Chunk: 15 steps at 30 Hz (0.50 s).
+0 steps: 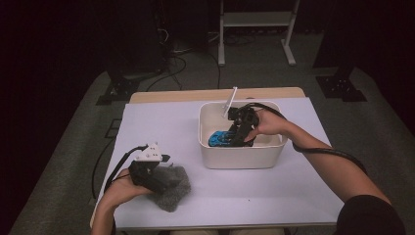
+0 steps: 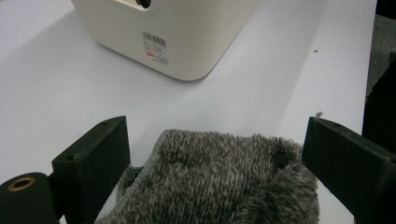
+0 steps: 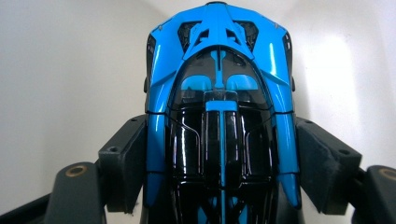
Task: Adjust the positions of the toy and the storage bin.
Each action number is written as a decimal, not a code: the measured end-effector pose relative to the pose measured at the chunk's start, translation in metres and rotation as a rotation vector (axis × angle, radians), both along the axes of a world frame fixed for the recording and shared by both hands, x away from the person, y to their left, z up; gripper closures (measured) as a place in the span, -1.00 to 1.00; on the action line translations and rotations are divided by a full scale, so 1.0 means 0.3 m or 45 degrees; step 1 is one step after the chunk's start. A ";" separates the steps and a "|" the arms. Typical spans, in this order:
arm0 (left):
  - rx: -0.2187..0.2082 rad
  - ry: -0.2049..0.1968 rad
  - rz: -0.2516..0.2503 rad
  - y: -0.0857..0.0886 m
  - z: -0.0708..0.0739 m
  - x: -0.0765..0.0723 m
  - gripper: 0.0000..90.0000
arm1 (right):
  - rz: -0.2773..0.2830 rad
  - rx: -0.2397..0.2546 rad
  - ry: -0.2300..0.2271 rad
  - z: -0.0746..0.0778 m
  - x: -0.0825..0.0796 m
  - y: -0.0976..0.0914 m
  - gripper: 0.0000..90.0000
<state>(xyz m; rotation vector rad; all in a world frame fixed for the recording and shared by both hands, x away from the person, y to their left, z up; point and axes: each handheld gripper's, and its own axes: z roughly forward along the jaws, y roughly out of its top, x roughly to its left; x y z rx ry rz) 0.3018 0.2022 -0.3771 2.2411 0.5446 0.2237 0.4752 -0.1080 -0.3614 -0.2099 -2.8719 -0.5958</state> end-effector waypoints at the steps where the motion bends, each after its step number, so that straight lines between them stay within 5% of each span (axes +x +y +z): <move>1: 0.002 0.000 0.002 0.000 -0.001 0.000 -0.84 | 0.000 -0.003 0.001 -0.002 0.001 0.001 -0.44; 15: 0.012 0.000 -0.002 0.000 -0.003 0.001 -0.84 | -0.001 -0.043 0.028 -0.040 0.007 0.001 -0.44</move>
